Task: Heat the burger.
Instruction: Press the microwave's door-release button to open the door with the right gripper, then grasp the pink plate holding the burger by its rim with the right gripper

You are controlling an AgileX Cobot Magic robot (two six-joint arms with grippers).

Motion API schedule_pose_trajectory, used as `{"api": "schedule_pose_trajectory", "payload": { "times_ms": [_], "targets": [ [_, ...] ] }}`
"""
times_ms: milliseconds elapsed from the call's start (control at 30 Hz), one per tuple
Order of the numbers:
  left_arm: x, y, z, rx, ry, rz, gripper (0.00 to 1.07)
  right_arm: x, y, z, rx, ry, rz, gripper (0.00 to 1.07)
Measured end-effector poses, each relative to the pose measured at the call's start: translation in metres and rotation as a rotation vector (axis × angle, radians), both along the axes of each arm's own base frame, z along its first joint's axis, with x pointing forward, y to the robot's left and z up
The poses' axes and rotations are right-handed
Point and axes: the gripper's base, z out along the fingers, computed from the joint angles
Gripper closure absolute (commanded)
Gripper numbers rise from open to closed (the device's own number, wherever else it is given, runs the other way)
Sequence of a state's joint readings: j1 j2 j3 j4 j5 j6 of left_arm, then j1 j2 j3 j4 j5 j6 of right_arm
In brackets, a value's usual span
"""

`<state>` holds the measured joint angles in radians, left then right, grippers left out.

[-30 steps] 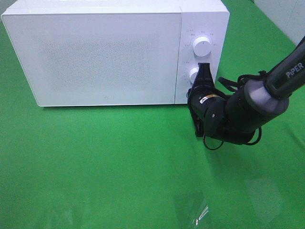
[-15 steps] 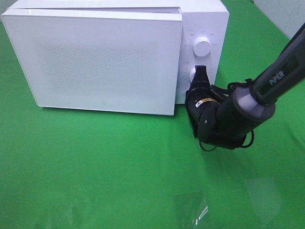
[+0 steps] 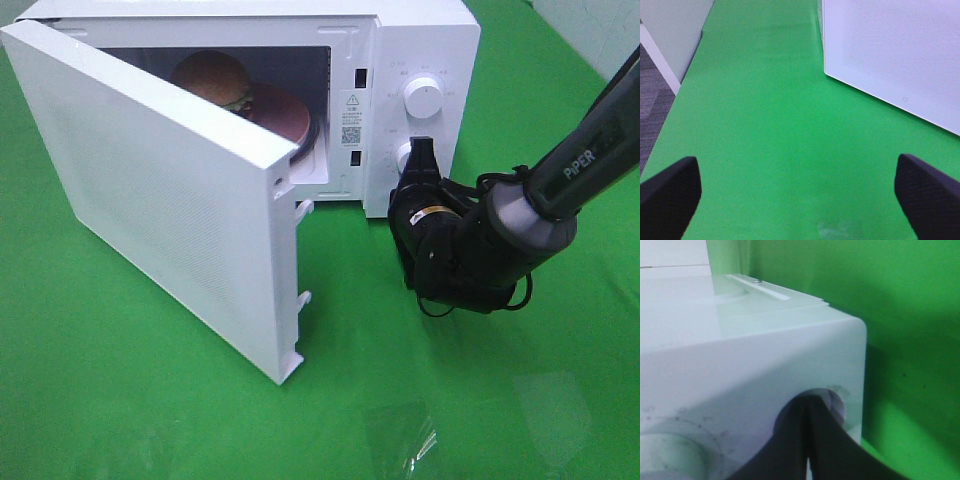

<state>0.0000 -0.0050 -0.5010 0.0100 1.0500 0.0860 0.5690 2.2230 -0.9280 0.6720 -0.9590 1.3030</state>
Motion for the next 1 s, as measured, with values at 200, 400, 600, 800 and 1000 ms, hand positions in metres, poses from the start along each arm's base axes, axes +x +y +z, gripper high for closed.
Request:
{"api": "schedule_pose_trajectory", "payload": {
  "times_ms": [200, 400, 600, 800, 1000],
  "targets": [
    [0.000, 0.000, 0.000, 0.000, 0.000, 0.000, 0.09, 0.000, 0.001, -0.001, 0.008, 0.016, 0.006, 1.07],
    [0.000, 0.000, 0.000, 0.000, 0.000, 0.000, 0.09, 0.000, 0.003, -0.001, 0.012, 0.020, 0.014, 1.07],
    [0.000, 0.000, 0.000, 0.000, 0.000, 0.000, 0.09, -0.004, 0.005, 0.001, 0.035, 0.018, 0.017, 1.07],
    [0.000, 0.000, 0.000, 0.000, 0.000, 0.000, 0.09, -0.017, 0.004, 0.003, 0.031, 0.031, 0.068, 1.07],
    [0.000, 0.000, 0.000, 0.001, 0.000, 0.001, 0.09, -0.037, 0.012, 0.017, 0.008, 0.019, 0.194, 1.07]
  ]
}}
